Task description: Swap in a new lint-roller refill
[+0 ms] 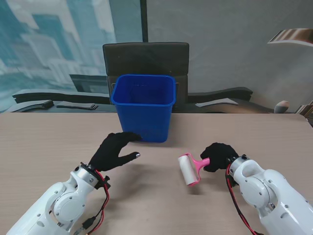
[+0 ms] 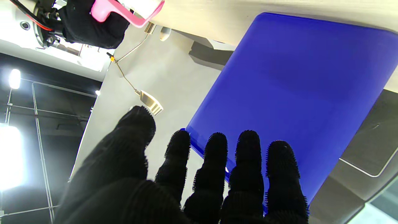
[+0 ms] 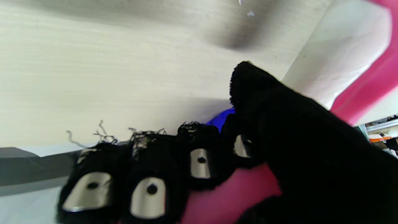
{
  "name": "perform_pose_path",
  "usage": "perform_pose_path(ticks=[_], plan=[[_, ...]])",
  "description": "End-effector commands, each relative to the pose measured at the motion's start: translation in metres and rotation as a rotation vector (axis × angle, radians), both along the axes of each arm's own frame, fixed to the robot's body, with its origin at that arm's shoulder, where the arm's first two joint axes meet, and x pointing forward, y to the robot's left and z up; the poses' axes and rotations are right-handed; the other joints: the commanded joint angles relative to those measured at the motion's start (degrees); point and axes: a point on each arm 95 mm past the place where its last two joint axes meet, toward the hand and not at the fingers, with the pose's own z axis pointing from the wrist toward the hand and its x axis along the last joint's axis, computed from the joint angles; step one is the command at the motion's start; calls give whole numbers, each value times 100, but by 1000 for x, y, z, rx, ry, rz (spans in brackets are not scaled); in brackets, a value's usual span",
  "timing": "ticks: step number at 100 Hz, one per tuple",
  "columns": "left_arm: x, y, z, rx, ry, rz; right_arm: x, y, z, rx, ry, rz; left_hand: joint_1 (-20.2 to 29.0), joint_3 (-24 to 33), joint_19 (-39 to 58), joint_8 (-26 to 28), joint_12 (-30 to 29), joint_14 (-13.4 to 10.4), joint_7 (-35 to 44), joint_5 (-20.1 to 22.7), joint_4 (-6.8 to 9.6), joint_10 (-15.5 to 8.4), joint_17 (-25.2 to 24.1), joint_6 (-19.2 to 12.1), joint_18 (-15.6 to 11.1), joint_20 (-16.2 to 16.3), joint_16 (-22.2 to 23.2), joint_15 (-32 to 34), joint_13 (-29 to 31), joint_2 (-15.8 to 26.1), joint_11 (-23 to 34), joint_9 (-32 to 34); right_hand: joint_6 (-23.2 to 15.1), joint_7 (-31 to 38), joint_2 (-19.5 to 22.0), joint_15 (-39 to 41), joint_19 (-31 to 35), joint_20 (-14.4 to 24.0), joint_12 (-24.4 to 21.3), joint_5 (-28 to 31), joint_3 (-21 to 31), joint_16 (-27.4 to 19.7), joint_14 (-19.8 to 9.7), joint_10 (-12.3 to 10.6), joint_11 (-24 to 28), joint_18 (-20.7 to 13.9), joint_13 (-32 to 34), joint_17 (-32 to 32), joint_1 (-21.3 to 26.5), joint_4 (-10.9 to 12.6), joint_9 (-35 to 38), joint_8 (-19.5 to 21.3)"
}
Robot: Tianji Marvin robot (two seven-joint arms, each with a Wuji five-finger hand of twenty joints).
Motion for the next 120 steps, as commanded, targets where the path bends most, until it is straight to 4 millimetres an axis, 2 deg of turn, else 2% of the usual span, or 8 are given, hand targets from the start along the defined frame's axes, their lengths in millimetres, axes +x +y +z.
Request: perform_pose_path(ticks=[1,22,46,74,97,109,120], plan=[[0,2,-3,13,15,3,2,-1,-7,-24,40,1,-201,35,-119,-56,-146,-23,-151,71,106,82,-50,-97,-42,-7,-68,-135,-174,230,-80,-165,69,84,-163,1040,1392,342,144,265,337,496,-2571,347,363,-1502,-92,441,-1,81,531,135],[0,1,-5,-4,27,16,13,-6,-30,-72,118,-9,-183,28,-118,-142,-115,-33,-469,-312,126,65,-25,94,-57,14,-42,-121,-153,260,-38,-165,73,77,-147,1041,1400,337,154,267,353,496,-2567,356,357,-1495,-92,441,-22,83,531,150],[1,0,-5,1,39,14,20,-20,-49,-143,166,-29,-179,15,-125,-184,-111,-25,-585,-233,143,72,-23,113,-57,29,-35,-129,-154,259,-25,-148,73,73,-150,1041,1404,333,162,268,367,496,-2566,356,354,-1499,-92,442,-36,77,532,160],[1,-1,-6,-6,55,20,17,-65,-52,-281,197,-154,-162,5,-124,-144,-93,-22,-546,-150,153,84,-11,111,-40,45,-13,-100,-133,271,10,-102,111,45,-125,1039,1365,309,190,221,324,465,-2487,417,331,-1458,-92,430,-17,46,451,184],[2,-1,-7,2,60,18,9,-97,-53,-408,154,-235,-157,5,-129,-122,-83,-12,-522,-141,161,80,-10,107,-40,55,0,-91,-142,271,18,-98,123,31,-127,1045,1347,293,210,215,305,436,-2461,441,321,-1417,-93,425,7,31,428,203],[2,0,-7,6,57,19,4,-107,-53,-454,135,-265,-159,-1,-131,-123,-84,-10,-529,-141,161,78,-10,104,-40,59,0,-96,-138,282,13,-93,138,21,-68,1050,1335,281,219,206,302,422,-2453,450,318,-1386,-94,419,-13,36,422,213],[2,1,-7,6,56,21,1,-107,-52,-457,127,-265,-143,1,-142,-121,-83,-21,-532,-137,163,84,-20,100,-30,60,0,-100,-143,280,9,-94,147,15,-72,1054,1333,271,225,201,285,414,-2445,460,316,-1354,-94,418,-14,41,416,219]])
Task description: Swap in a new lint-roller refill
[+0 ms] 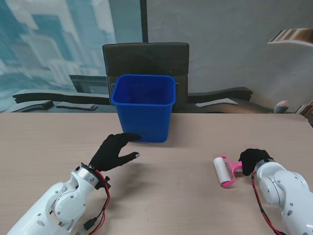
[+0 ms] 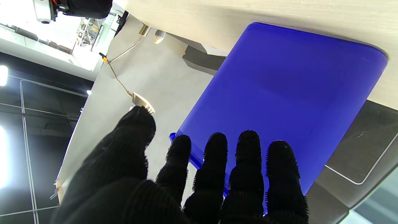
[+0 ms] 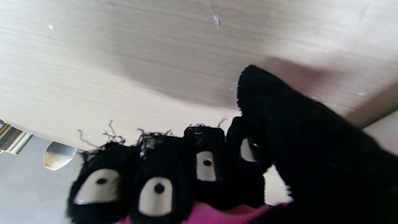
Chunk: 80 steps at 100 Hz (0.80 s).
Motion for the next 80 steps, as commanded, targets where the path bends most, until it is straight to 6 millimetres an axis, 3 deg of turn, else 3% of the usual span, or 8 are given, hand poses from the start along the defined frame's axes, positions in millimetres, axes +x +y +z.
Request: perform_pose_path(ticks=[1,22,64,80], plan=[[0,0,-1,8,10,-2,-10,1,-11,-1,45,6,-143,0,-140,-16,-82,-22,-98,-7,116,82,-20,19,-30,60,2,-90,-139,281,13,-91,148,17,-68,1047,1405,290,113,201,229,405,-2421,461,317,-1349,-71,419,37,41,414,97],[1,0,-3,9,19,-2,-7,26,-3,45,50,94,-139,-2,-145,-10,-82,-14,-91,14,118,73,-18,19,-30,68,4,-93,-140,292,8,-92,163,3,-67,1052,1412,278,121,186,210,392,-2409,470,314,-1326,-71,419,22,35,405,108],[-2,5,-2,15,0,6,-2,112,9,174,87,269,-119,-28,-167,-14,-100,-8,-115,7,116,105,-47,-7,-33,80,0,-116,-188,305,-38,-174,181,-33,-60,1054,1417,264,132,161,192,369,-2387,495,299,-1322,-72,418,10,21,369,124],[-2,5,-2,17,2,4,-1,137,7,205,100,327,-92,-30,-173,-11,-101,-6,-117,32,120,110,-46,-7,-33,89,-1,-120,-185,323,-40,-164,185,-41,-63,1057,1418,261,136,161,186,360,-2378,502,295,-1322,-73,418,4,17,364,130]])
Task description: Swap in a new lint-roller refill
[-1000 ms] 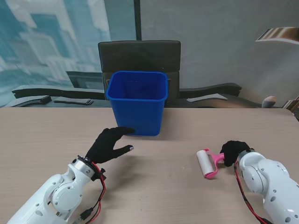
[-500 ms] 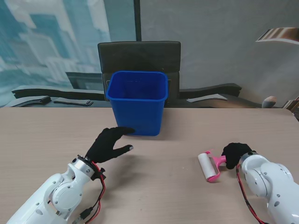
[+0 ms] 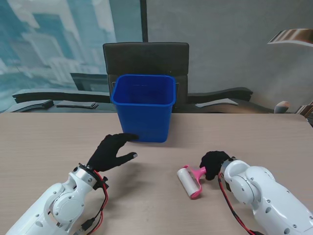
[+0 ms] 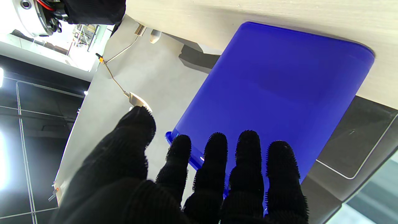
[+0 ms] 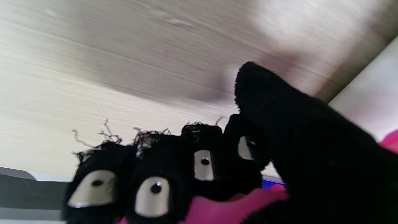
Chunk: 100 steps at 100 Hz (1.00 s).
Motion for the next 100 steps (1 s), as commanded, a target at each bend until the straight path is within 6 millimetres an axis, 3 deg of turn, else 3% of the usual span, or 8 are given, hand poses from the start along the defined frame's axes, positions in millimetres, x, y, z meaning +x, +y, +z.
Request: perform_pose_path(ticks=[1,13,26,68,100], plan=[[-1,-1,0,6,9,-8,-1,15,2,18,3,34,-82,-24,-110,-10,-100,-4,-115,38,113,107,-46,-6,-33,89,-1,-119,-182,332,-37,-157,140,-40,-62,1057,1379,262,90,161,189,360,-2377,502,295,-1322,-72,418,8,18,365,105],[-2,0,0,6,4,-6,-1,18,0,14,-3,44,-13,-4,-100,1,-101,-21,-93,58,111,94,-28,-25,-39,102,-1,-114,-169,379,-33,-147,140,-42,-66,1058,1379,260,92,161,193,355,-2375,502,294,-1322,-73,418,2,15,365,109],[-3,1,0,6,-3,-2,1,6,-2,-49,-47,37,-10,-18,-101,9,-101,-18,-77,48,103,96,-28,-21,-39,108,-1,-111,-167,377,-30,-147,140,-44,-67,1059,1380,259,93,162,196,349,-2375,502,293,-1322,-73,418,0,13,365,113],[-3,0,1,0,-2,-6,5,-75,-21,-266,-96,-176,-12,-70,-108,17,-96,-18,-55,30,109,99,-27,-4,-39,122,4,-101,-175,413,-15,-154,144,-49,-82,1067,1376,254,96,162,213,335,-2348,522,285,-1319,-74,416,12,4,356,121],[-2,-1,1,0,-3,-10,-15,-127,-23,-382,-175,-324,6,-89,-109,20,-93,-19,-45,37,126,101,-29,-8,-43,132,6,-98,-176,411,-10,-149,161,-61,-68,1073,1350,237,96,158,208,323,-2316,556,280,-1270,-75,407,33,-4,342,121]])
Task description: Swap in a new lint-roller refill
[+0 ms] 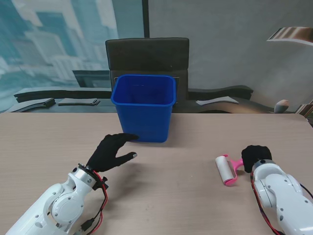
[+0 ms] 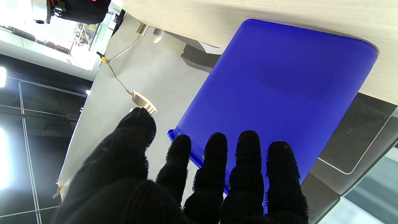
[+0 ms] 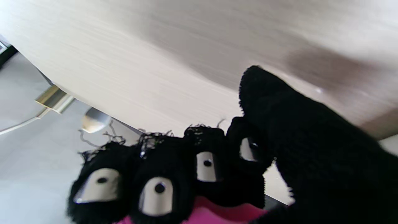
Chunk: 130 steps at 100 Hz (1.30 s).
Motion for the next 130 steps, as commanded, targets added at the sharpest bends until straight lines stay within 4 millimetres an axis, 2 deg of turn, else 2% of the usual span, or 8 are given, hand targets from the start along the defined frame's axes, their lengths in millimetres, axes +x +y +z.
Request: perform_pose_path(ticks=[1,11,22,42,68,85,106,130], plan=[[0,-2,0,3,10,-6,-15,-9,-19,-6,63,-22,3,-84,-106,20,-93,-20,-46,31,125,98,-29,-10,-43,125,6,-97,-175,350,-11,-151,167,-15,-84,1072,1405,259,85,153,205,326,-2305,556,280,-1266,-71,406,89,-5,346,109],[0,-3,-1,-1,11,-8,-14,-9,-17,6,47,-23,8,-87,-102,29,-87,-26,-23,60,129,87,-22,0,-49,129,12,-83,-158,369,6,-128,189,-28,-78,1075,1396,249,85,149,192,320,-2287,577,275,-1227,-71,403,95,-10,332,107],[0,-3,0,-4,8,-11,-10,3,-12,41,45,11,13,-90,-91,39,-80,-24,5,69,135,89,-22,7,-46,141,22,-65,-152,373,21,-116,223,-47,-115,1079,1392,239,84,145,188,307,-2241,622,265,-1199,-72,400,120,-17,303,105],[-1,-4,-1,-6,8,-11,-1,43,-3,110,75,132,15,-94,-88,49,-78,-22,41,82,142,77,-17,-2,-42,152,26,-59,-155,371,27,-106,249,-71,-130,1085,1370,214,82,136,131,264,-2192,691,257,-1141,-73,394,146,-78,254,106],[-2,-2,0,-8,4,-3,-1,101,6,227,121,280,22,-97,-88,49,-80,-26,62,95,145,87,-20,0,-47,161,27,-56,-152,377,25,-107,262,-92,-117,1086,1364,204,79,123,121,236,-2183,692,258,-1131,-74,392,117,-90,252,106],[-3,-3,1,-15,3,-4,-3,126,7,291,145,351,28,-99,-88,46,-80,-26,62,88,147,91,-18,-3,-48,164,29,-53,-148,374,26,-106,260,-109,-118,1087,1353,193,78,115,114,213,-2190,693,251,-1120,-75,389,107,-100,234,111],[-4,-3,2,-20,-5,-7,-3,130,2,312,130,373,28,-100,-89,45,-79,-30,68,90,149,88,-16,-5,-46,166,28,-55,-151,380,26,-111,252,-121,-125,1091,1354,190,78,111,118,205,-2190,693,251,-1117,-75,389,94,-108,234,112],[-4,-3,2,-18,-2,-6,4,103,-8,251,113,313,25,-106,-88,45,-79,-31,73,94,148,84,-18,-3,-49,169,29,-53,-153,388,29,-109,236,-147,-132,1095,1355,188,78,123,131,201,-2188,693,251,-1116,-76,389,80,-115,234,110]])
